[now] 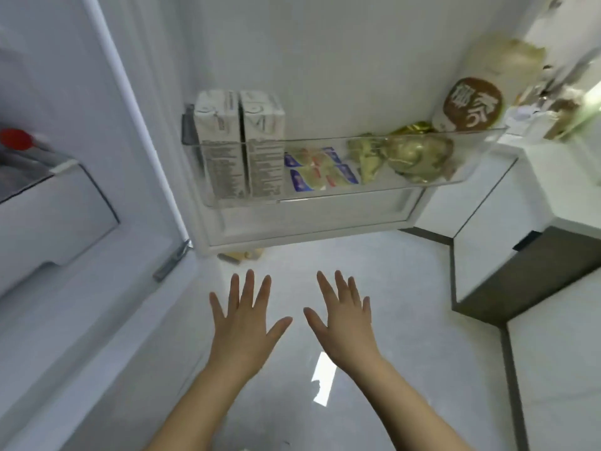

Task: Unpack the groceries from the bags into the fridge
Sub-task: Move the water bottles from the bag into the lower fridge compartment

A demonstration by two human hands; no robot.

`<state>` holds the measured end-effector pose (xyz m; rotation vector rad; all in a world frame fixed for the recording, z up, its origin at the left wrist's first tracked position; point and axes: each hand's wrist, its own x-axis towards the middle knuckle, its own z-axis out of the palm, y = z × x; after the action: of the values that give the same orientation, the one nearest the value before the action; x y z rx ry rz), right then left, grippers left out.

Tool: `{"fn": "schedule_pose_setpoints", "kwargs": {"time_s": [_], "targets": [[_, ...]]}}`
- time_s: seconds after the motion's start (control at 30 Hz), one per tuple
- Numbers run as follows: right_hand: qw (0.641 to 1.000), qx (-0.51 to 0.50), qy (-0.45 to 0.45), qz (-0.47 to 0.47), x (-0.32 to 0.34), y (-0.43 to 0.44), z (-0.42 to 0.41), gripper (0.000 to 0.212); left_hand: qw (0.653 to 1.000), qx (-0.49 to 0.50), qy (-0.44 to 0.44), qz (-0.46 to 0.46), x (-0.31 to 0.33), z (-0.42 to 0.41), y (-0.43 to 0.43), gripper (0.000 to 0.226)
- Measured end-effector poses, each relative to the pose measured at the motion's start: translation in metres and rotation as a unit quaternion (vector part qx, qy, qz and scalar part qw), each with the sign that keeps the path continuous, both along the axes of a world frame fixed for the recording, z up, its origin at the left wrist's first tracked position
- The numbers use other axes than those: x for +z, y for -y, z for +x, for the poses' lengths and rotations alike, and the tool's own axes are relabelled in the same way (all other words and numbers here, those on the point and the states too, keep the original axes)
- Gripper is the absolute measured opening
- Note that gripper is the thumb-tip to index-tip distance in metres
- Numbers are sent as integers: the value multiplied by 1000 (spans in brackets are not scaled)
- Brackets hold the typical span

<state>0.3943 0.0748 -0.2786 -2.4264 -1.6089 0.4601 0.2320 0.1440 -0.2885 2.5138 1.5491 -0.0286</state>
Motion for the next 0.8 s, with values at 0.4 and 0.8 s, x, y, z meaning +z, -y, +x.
{"fn": "schedule_pose_setpoints", "kwargs": {"time_s": [0.4,0.8], "targets": [[972,-233,-8,5,6,175,133,68,989,-144,6,-18,10,180,139,82],[913,-409,-5,-6,-1,273,200,69,952,-304,18,-30,7,292,206,87]]}}
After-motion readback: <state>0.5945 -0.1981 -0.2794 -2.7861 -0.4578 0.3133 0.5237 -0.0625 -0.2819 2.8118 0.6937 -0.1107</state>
